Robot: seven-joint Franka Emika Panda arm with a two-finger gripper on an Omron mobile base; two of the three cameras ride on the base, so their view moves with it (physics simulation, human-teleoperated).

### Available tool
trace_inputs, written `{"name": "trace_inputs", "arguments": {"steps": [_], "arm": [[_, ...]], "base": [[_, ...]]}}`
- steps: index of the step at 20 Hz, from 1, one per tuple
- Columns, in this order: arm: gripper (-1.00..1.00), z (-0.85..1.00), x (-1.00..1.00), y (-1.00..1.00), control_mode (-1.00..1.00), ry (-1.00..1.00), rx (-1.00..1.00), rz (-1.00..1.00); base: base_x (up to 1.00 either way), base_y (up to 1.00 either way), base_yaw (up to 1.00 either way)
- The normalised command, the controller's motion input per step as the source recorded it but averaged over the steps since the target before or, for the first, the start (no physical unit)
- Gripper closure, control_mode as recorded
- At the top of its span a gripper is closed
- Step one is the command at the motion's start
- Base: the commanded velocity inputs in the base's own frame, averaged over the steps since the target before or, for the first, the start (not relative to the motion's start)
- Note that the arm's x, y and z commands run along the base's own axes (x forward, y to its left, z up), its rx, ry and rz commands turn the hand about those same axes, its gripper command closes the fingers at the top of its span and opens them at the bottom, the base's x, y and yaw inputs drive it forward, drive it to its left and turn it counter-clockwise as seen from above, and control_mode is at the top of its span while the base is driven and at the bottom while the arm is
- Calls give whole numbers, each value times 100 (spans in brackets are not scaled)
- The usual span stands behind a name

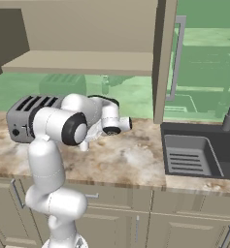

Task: Move the cutting board and knife to the sink. Then move spray from the cabinet to the counter.

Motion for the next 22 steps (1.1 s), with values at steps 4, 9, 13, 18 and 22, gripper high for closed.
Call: {"name": "trace_inputs", "arguments": {"steps": [4, 9, 13, 18, 22], "arm": [[-100, 0, 0, -17, -100, -4, 3, 0], [-100, 6, -2, -15, -100, -5, 3, 0], [-100, 13, -9, -11, -100, -6, 1, 0], [-100, 15, -15, -11, -100, -4, 0, 0], [-100, 14, -26, -10, -100, -4, 0, -1]], "base": [[0, 0, 0], [0, 0, 0], [0, 0, 0], [0, 0, 0], [0, 0, 0]]}}
